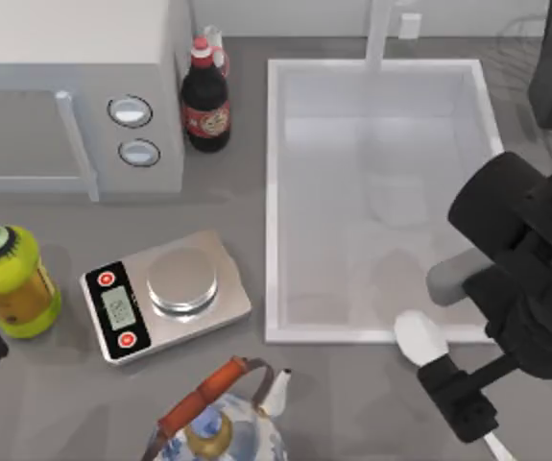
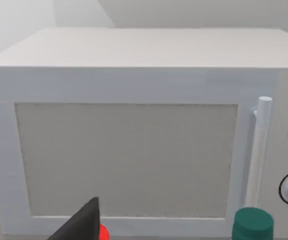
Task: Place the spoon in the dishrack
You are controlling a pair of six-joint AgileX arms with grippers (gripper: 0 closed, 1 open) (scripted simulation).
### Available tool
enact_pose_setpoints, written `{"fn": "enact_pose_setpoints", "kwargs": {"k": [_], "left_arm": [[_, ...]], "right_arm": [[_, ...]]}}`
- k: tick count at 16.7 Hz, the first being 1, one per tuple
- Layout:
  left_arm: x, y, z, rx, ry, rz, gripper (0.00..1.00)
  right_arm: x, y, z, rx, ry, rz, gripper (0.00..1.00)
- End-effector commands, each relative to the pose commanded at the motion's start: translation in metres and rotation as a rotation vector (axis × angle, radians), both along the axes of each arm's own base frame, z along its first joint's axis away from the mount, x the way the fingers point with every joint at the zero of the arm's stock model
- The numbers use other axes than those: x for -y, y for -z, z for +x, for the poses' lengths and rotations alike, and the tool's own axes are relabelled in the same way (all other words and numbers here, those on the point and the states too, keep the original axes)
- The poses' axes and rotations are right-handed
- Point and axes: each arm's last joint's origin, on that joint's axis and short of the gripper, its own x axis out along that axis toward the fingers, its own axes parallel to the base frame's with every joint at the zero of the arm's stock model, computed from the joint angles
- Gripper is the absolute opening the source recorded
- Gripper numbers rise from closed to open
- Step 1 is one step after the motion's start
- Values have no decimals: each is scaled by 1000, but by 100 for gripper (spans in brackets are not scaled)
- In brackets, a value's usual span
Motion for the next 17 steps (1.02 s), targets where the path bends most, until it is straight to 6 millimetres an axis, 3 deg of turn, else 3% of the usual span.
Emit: {"fn": "enact_pose_setpoints", "kwargs": {"k": [10,15,17], "left_arm": [[0,0,0,0,0,0,100],[0,0,0,0,0,0,100],[0,0,0,0,0,0,100]], "right_arm": [[-1,92,4,2,-2,1,100],[-1,96,4,1,-2,0,100],[-1,96,4,1,-2,0,85]]}}
